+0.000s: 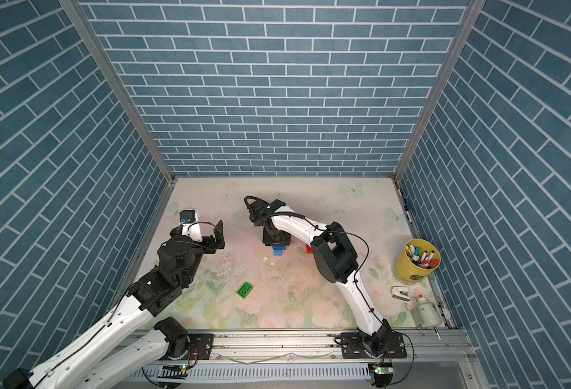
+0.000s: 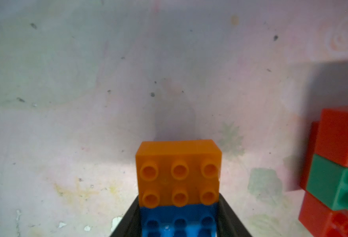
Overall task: Assemble a rectangle with lego
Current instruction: Assemble the lego brick with the lego brick, then pick up the lego brick from the center of the board.
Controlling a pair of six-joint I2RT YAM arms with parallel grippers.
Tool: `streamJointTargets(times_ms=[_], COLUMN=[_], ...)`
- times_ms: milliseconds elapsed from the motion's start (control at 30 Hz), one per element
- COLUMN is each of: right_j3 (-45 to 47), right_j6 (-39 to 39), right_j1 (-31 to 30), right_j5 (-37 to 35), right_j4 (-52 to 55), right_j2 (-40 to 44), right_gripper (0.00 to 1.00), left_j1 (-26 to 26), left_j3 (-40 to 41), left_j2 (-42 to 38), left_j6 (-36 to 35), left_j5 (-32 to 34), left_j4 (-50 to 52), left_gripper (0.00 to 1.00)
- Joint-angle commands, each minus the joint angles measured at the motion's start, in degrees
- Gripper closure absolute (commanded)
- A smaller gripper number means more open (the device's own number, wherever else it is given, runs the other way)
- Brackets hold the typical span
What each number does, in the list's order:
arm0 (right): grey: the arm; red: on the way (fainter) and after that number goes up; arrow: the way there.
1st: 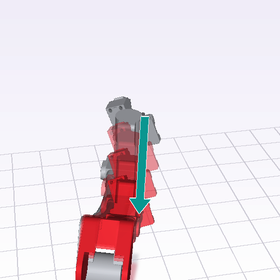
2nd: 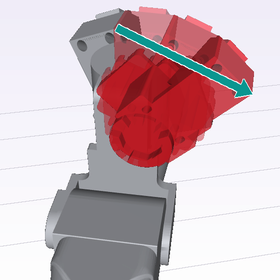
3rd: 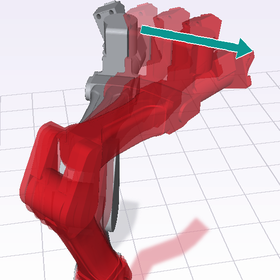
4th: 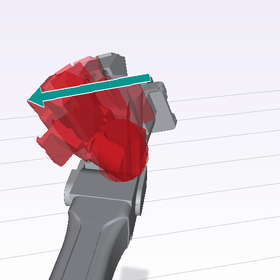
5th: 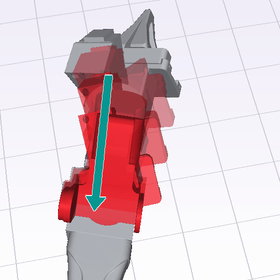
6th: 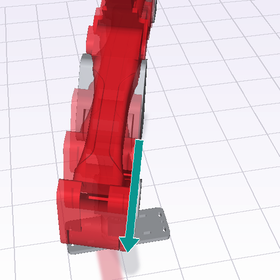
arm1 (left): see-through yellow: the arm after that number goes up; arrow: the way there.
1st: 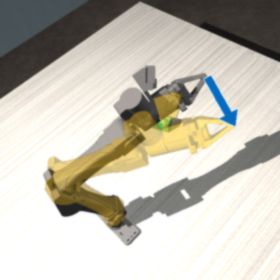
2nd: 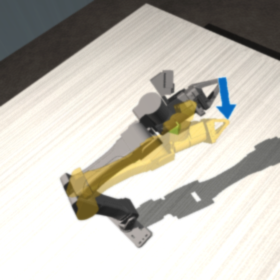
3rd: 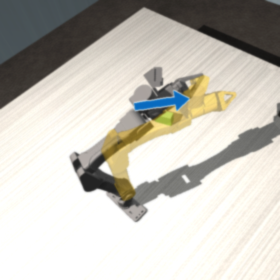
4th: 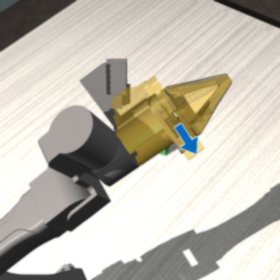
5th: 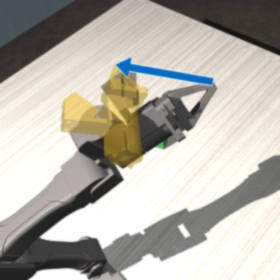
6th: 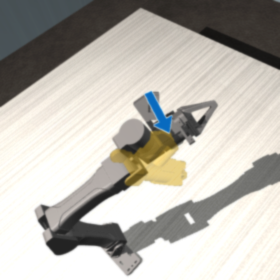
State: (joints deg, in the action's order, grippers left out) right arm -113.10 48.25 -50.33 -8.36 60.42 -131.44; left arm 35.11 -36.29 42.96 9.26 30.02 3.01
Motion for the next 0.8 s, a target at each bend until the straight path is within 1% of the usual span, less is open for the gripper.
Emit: streamJointTargets(times_ms=[0, 100, 233, 367, 467, 633, 767], right_j3=[-0.22, 0.77, 1.56, 3.88, 7.84, 19.59, 26.72], right_j6=[3.43, 2.94, 1.34, -0.04, -1.03, -3.18, -6.56], right_j1=[-0.44, -0.46, -0.39, 0.2, 2.05, 9.04, 15.15], right_j5=[-0.03, -0.34, -0.86, -1.11, 0.01, 4.1, 6.06], right_j4=[2.44, 0.83, -1.09, -3.21, -5.27, -10.29, -11.09], right_j2=[-1.22, 0.13, 3.24, 9.09, 14.6, 27.45, 36.6], right_gripper=[0.54, 0.45, 0.34, 0.28, 0.27, 0.27, 0.27], left_j1=[-0.4, -0.4, -0.39, -0.35, -0.4, -0.2, 0.64], left_j3=[-0.71, -1.22, -2.32, -3.62, -5.56, -11.44, -17.99], left_j2=[-0.57, -0.65, -0.94, -1.3, 0.37, 10.04, 19.13], left_j6=[0.39, 0.6, 0.59, 0.76, 0.63, -1.26, -2.07], left_j5=[1.03, 0.3, -3.07, -7.42, -12.2, -19.81, -24.7], left_j4=[1.16, 2.08, 4.13, 6.42, 10.12, 21.32, 30.26], left_gripper=[0.0, 0.0, 0.0, 0.0, 0.0, 0.05, 0.09])
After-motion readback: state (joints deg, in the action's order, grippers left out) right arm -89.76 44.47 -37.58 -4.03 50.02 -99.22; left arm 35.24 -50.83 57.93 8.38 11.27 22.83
